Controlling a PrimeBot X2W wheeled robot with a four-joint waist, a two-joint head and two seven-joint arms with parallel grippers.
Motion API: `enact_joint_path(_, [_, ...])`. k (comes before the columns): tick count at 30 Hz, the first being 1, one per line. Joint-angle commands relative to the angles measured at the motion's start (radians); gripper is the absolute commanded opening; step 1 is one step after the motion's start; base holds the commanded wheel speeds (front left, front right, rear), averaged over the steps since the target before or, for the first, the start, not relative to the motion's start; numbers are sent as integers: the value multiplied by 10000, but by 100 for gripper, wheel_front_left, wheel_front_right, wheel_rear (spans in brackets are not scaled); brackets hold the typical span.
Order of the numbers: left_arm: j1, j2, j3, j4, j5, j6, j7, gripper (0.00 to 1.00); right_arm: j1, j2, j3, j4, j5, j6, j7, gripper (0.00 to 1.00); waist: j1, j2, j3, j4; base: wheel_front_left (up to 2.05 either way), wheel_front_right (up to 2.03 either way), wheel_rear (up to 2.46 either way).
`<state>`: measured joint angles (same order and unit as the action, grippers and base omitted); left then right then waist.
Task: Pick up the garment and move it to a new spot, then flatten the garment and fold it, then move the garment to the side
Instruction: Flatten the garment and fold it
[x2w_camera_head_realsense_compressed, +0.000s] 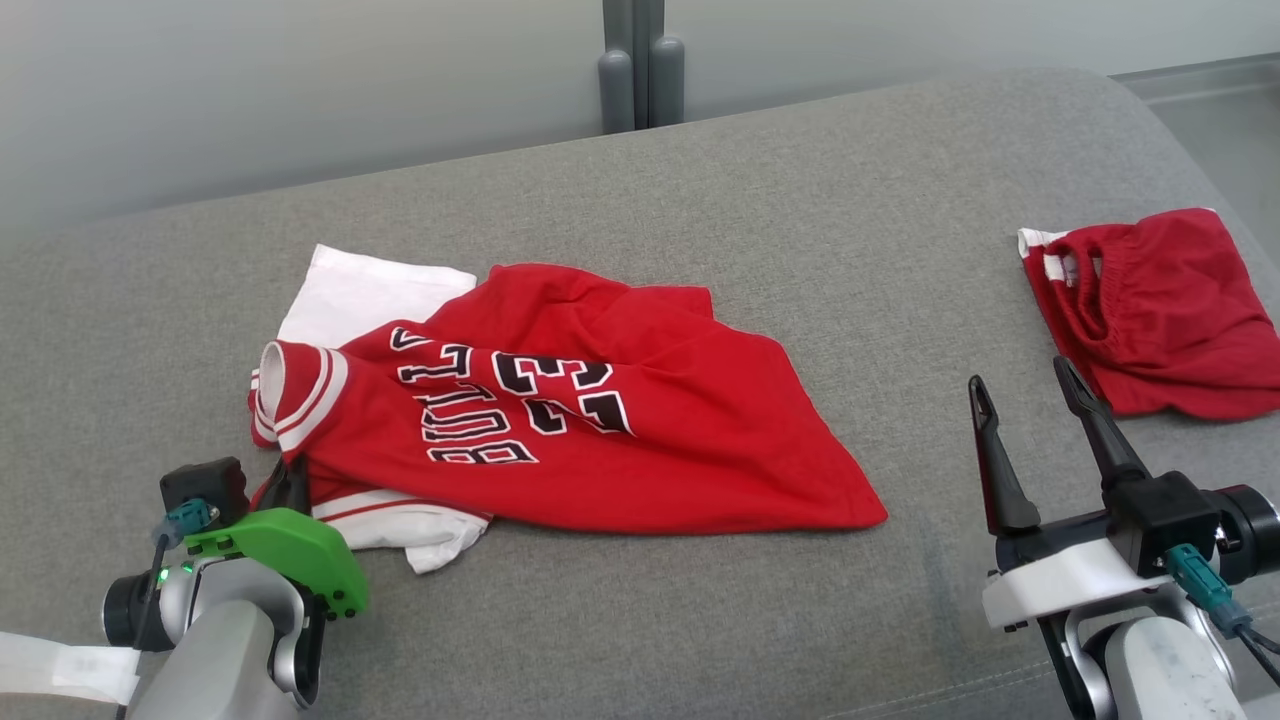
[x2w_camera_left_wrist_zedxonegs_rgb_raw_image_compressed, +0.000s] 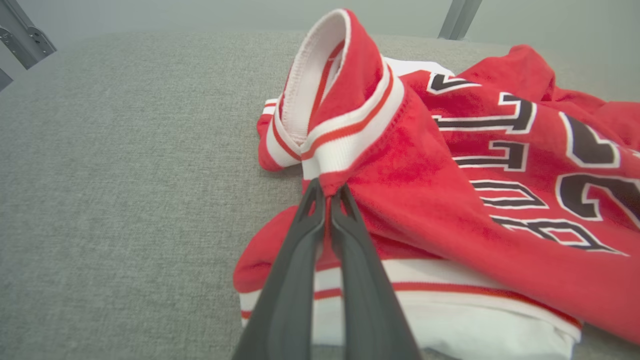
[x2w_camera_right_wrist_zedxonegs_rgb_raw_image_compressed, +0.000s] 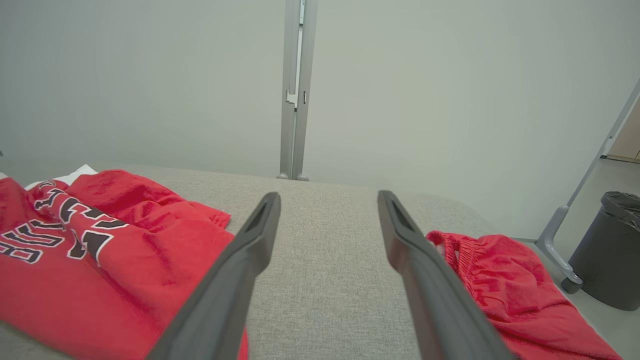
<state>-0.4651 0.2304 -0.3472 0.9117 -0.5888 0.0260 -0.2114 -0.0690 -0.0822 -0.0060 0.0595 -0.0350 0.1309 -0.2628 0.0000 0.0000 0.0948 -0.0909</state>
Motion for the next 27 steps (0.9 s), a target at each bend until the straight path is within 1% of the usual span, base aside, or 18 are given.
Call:
enact_joint_path(1, [-166, -73, 51, -25, 104, -74, -288, 0, -115, 22, -59, -136, -1, -3, -21, 100, 0, 0, -109, 101, 0, 0, 0])
enact_joint_path(5, [-143, -114, 119, -432, 250, -121, -493, 0, -36, 87, -209, -269, -53, -3, -21, 100, 0, 0, -240, 235, 0, 0, 0])
enact_joint_path(7, [12, -139, 194, -989, 454, -78, -548, 0, 69, 131, -324, -334, -86, -3, -21, 100, 0, 0, -329, 348, 0, 0, 0])
enact_joint_path(13, [1174, -369, 530, -3903, 1398, 245, -539, 0, 299, 216, -650, -443, -131, -3, -21, 100, 0, 0, -610, 704, 0, 0, 0])
enact_joint_path(18, [2314, -409, 237, -5747, 2036, 575, -540, 0, 458, 257, -721, -410, -160, -3, -21, 100, 0, 0, -864, 919, 0, 0, 0])
enact_joint_path(23, [2980, -373, -64, -7283, 2404, 1115, -104, 0, 469, 283, -731, -387, -179, -3, -21, 100, 0, 0, -992, 1019, 0, 0, 0])
enact_joint_path(27, [3411, -371, -286, -8392, 2742, 1746, 552, 0, 454, 296, -686, -380, -135, -3, -21, 100, 0, 0, -976, 979, 0, 0, 0])
